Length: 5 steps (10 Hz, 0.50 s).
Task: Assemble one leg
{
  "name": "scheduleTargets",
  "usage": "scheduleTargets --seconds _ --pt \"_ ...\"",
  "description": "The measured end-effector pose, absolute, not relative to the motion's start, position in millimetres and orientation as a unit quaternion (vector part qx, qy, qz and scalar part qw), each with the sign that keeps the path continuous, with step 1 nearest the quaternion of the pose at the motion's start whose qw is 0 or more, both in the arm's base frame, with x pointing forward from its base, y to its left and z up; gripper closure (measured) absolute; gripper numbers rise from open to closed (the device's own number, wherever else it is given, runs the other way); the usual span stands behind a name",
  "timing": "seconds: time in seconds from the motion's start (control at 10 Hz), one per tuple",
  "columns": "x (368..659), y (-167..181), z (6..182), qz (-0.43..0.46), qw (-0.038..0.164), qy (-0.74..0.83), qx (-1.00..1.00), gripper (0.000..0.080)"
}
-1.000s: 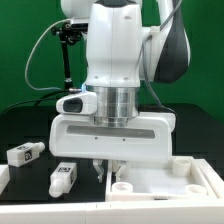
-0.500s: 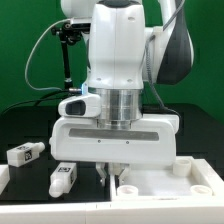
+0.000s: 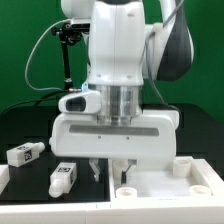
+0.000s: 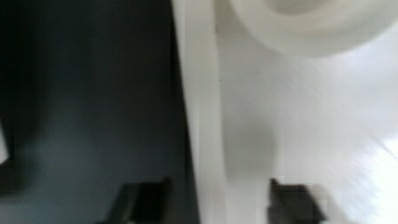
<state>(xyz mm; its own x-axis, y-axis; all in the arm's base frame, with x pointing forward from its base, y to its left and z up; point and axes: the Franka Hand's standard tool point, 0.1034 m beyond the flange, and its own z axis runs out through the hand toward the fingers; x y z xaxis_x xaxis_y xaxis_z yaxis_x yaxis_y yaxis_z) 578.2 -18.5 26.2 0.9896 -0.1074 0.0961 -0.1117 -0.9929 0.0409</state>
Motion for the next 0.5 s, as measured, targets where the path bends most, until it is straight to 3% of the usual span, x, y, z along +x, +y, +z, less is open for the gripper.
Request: scheduleTargets --seconds 0.1,0.2,0.3,0.4,0.5 --pt "568.7 -18.1 35.2 0.046 0.019 -0.056 0.997 0.0474" --pt "553.9 -18.4 48.1 0.045 0.015 -0.05 0.998 0.0272" --pt "537.2 -19.6 66.6 0.045 0.007 -0.053 0.998 0.0189" --pt "530.4 -18.9 76.7 0.047 0.003 -0.062 0.997 0.0189" --pt "530.3 -19.2 73.5 0.046 0.003 -0.064 0.997 0.0158"
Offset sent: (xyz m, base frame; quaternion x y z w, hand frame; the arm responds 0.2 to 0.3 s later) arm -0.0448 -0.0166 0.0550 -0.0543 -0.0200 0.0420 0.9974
